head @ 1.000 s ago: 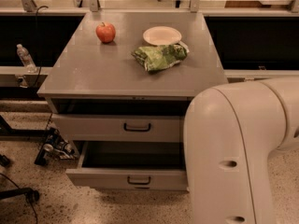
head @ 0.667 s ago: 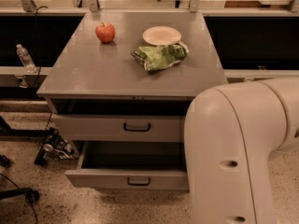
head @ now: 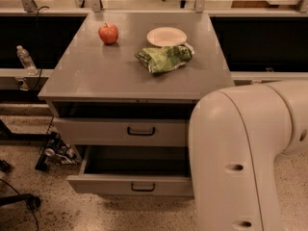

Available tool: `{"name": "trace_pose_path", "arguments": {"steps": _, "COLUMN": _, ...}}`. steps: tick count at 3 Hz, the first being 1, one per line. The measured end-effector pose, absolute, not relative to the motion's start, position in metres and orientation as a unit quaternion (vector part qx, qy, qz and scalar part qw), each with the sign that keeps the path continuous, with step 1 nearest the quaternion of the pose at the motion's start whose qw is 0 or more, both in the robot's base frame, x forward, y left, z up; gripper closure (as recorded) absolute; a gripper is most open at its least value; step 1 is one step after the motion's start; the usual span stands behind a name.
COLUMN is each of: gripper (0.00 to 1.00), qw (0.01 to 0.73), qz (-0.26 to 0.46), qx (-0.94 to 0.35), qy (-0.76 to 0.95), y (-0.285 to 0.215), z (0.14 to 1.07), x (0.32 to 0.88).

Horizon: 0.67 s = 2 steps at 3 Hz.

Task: Open middle drawer

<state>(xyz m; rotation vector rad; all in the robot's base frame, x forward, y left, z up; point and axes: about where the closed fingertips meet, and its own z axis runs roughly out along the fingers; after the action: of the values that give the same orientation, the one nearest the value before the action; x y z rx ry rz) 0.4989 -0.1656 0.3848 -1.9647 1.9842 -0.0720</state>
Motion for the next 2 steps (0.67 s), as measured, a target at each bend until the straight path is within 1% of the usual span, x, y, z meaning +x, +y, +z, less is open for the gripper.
{"name": "trace_pose_path", "arguments": {"steps": 1, "gripper": 0.23, "qw": 0.171, "qz": -0.024, "qx": -0.696, "qy": 0.697, "y": -0.163, "z": 0.383, "x": 0.498}}
{"name": "trace_pose_path", "arguments": {"steps": 2, "gripper": 0.54, "qw": 0.180, "qz": -0.029, "qx": -0.696, "qy": 0.694, "y": -0.167, "z": 0.395, "x": 0.494}}
